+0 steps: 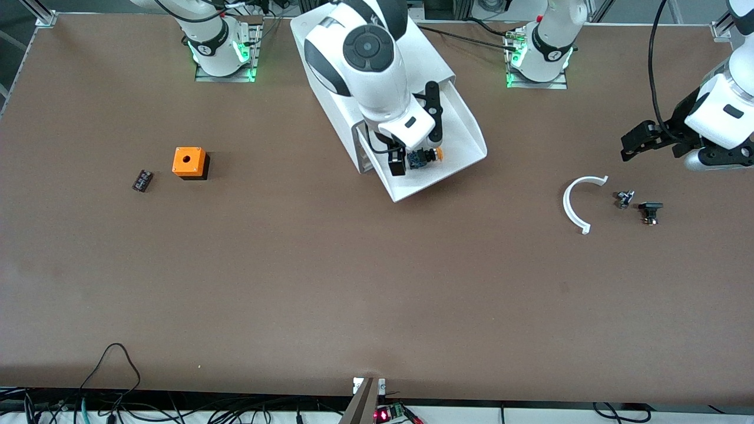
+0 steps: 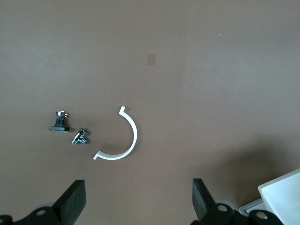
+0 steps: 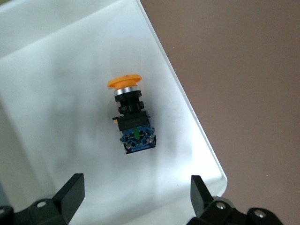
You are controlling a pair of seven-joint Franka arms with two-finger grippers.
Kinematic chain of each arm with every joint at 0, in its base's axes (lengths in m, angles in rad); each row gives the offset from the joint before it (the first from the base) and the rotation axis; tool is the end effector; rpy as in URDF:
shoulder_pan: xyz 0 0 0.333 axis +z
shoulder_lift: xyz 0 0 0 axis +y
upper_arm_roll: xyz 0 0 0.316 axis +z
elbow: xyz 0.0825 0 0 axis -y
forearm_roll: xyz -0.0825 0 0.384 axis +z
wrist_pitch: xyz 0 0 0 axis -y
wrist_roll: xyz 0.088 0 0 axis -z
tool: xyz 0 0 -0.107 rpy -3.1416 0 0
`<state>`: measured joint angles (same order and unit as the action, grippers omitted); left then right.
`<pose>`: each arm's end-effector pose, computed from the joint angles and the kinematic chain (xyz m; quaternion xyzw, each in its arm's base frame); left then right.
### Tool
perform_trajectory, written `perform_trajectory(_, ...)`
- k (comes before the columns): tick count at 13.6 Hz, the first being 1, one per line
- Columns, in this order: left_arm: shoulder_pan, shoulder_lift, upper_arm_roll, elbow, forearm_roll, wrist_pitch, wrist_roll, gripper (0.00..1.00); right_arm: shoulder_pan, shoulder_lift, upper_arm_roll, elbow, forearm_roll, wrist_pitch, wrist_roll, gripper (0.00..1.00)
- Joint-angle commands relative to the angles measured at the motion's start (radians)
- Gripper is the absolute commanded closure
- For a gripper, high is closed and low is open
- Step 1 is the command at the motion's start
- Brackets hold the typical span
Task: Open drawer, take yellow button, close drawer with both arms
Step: 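Lower the right gripper into the drawer onto the yellow button, then grasp the yellow push button with the right gripper and lift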
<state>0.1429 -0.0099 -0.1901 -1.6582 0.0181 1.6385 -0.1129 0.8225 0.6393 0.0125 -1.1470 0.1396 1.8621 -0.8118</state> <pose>0.5550 -0.0249 0.5944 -0.9994 -0.0322 0.0042 0.0103 0.4930 0.5566 0.4367 -0.6912 -0.7181 -0.0370 0.0716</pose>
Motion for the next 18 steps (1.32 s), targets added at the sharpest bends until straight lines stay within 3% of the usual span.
perform_trajectory(1, 0.004, 0.013, 0.047, 0.026, 0.013, -0.022, 0.111, 0.0, 0.035, 0.066, -0.014, 0.09, -0.028, -0.003, -0.013, 0.0)
perform_trajectory(7, 0.003, 0.014, 0.052, 0.026, 0.016, -0.022, 0.119, 0.0, 0.07, 0.094, -0.034, 0.096, -0.028, 0.008, -0.009, 0.0)
perform_trajectory(10, 0.003, 0.014, 0.052, 0.026, 0.016, -0.022, 0.121, 0.0, 0.138, 0.114, -0.109, 0.096, -0.028, 0.011, -0.01, 0.0)
perform_trajectory(15, 0.006, 0.014, 0.054, 0.024, 0.016, -0.022, 0.121, 0.0, 0.164, 0.126, -0.111, 0.096, -0.028, 0.032, -0.001, 0.01)
perform_trajectory(18, 0.006, 0.016, 0.061, 0.024, 0.016, -0.022, 0.121, 0.0, 0.182, 0.126, -0.131, 0.096, -0.028, 0.048, -0.001, 0.23)
